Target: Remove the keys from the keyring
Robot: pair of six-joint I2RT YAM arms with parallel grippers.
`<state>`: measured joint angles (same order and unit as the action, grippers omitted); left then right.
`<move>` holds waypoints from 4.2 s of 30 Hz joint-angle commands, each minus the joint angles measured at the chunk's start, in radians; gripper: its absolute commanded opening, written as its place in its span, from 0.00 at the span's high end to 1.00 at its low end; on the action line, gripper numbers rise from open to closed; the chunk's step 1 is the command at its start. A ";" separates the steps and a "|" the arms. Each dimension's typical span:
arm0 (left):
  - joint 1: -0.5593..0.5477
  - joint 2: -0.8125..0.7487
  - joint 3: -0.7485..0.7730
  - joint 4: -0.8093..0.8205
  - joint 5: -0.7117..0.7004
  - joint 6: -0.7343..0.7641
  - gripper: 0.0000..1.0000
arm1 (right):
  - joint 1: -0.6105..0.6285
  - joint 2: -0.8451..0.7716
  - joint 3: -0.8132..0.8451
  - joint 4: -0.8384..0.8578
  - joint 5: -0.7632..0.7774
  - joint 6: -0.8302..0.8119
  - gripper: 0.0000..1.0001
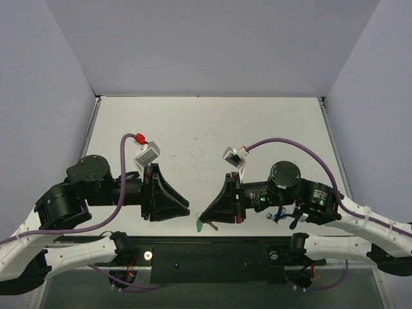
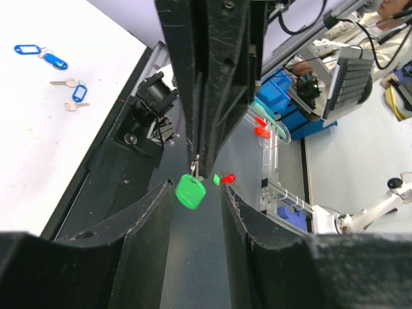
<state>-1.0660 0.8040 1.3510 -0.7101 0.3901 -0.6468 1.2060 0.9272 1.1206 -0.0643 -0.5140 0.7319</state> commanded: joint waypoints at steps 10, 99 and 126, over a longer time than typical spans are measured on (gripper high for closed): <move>0.001 0.018 -0.009 0.095 0.144 0.013 0.56 | 0.013 0.007 0.068 0.021 -0.041 -0.022 1.00; 0.000 -0.109 -0.340 0.365 -0.319 -0.372 1.00 | 0.069 0.019 -0.191 0.399 0.482 0.129 1.00; 0.001 -0.097 -0.149 -0.023 -0.582 -0.337 0.20 | 0.145 -0.067 -0.266 0.278 0.571 0.176 1.00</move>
<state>-1.0672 0.6823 1.0767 -0.6693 -0.1257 -1.0439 1.3220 0.9066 0.8661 0.2531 0.0528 0.9012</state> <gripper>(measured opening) 0.776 0.008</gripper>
